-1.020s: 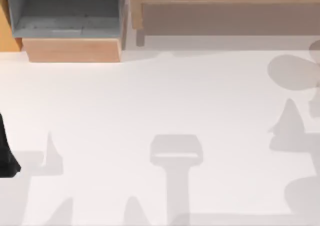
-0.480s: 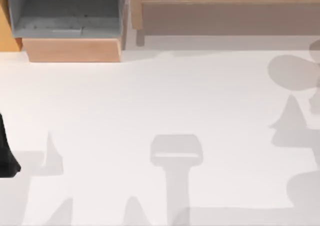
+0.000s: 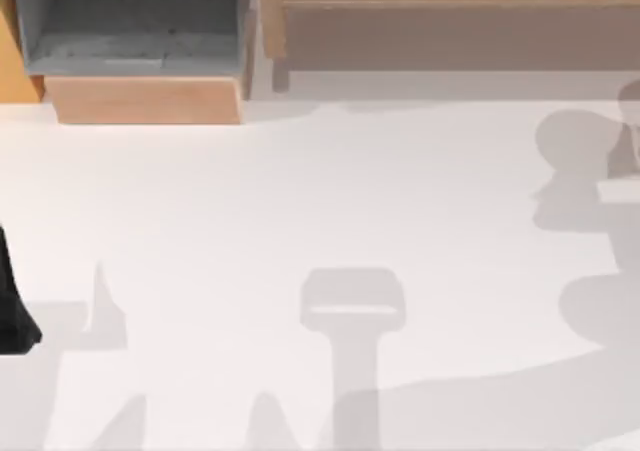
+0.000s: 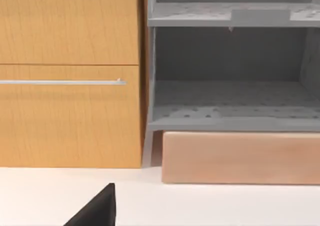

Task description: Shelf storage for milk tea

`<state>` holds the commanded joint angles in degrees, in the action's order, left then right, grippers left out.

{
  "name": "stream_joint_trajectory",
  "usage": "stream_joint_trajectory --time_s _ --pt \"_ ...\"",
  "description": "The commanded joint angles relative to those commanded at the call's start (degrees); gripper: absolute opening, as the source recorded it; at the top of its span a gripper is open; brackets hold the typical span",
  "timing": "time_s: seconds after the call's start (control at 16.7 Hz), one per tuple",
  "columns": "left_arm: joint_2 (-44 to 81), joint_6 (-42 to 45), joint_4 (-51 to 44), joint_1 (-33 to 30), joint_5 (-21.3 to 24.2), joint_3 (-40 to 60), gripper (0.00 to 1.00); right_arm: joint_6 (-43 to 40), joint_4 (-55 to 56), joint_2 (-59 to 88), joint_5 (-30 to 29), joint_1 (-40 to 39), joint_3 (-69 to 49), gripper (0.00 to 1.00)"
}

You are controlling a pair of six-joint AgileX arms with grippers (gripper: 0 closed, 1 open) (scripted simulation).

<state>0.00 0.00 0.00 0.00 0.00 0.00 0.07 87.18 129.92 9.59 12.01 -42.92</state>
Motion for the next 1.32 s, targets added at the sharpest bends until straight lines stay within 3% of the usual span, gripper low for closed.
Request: stream_joint_trajectory --time_s 0.36,1.14,1.32 --pt "0.00 0.00 0.00 0.00 0.00 0.00 1.00 -0.01 -1.49 0.46 -0.30 -0.29 -1.94 1.00" --pt "0.00 0.00 0.00 0.00 0.00 0.00 1.00 -0.01 -1.49 0.46 -0.30 -0.29 -1.94 0.02" --pt "0.00 0.00 0.00 0.00 0.00 0.00 1.00 -0.01 -1.49 0.46 -0.30 -0.29 -1.94 0.00"
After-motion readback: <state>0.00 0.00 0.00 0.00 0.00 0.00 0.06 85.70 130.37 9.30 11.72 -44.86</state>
